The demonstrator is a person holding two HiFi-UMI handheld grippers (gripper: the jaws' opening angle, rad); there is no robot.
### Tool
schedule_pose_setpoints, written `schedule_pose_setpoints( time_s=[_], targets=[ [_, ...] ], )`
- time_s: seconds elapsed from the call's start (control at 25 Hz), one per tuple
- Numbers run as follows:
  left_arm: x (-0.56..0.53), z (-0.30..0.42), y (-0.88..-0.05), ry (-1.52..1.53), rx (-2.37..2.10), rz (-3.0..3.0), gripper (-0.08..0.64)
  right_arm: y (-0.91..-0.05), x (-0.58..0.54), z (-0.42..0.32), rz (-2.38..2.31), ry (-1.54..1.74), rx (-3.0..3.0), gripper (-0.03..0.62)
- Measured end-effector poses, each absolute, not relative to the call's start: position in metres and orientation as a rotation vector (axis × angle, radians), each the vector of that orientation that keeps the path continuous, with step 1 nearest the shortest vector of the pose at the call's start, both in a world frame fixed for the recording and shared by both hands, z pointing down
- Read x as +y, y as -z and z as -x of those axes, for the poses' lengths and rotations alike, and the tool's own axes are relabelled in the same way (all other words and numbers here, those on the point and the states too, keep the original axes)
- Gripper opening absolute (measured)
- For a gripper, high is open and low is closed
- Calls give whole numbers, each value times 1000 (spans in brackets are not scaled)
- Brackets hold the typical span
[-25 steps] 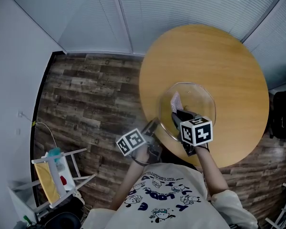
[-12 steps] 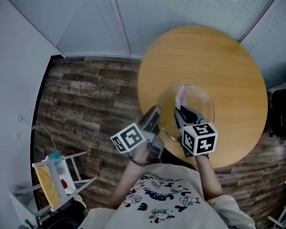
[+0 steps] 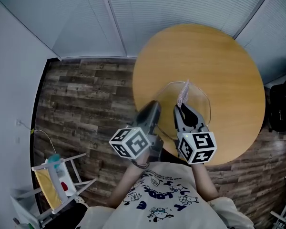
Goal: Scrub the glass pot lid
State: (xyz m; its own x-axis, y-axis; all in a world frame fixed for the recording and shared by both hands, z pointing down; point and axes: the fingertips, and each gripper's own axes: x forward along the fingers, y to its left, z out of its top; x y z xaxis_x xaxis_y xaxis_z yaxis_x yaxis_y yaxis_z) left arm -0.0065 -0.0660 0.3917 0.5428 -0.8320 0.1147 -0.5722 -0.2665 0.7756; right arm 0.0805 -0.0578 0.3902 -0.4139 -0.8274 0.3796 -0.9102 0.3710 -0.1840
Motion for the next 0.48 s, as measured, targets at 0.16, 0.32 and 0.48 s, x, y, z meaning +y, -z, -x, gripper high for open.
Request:
schedule_pose_setpoints(
  time_s=[0.16, 0.32, 0.48],
  targets=[
    [-66, 4, -380, 353, -1231, -2075, 58, -385, -56, -83, -1596, -543, -2425, 74],
    [-66, -2, -371, 277, -1334, -2197, 60, -381, -56, -87, -1643, -516, -2437, 74],
    [-64, -6, -365, 183, -1440, -2317, 58, -380, -56, -92, -1683, -495, -2442, 74]
  ],
)
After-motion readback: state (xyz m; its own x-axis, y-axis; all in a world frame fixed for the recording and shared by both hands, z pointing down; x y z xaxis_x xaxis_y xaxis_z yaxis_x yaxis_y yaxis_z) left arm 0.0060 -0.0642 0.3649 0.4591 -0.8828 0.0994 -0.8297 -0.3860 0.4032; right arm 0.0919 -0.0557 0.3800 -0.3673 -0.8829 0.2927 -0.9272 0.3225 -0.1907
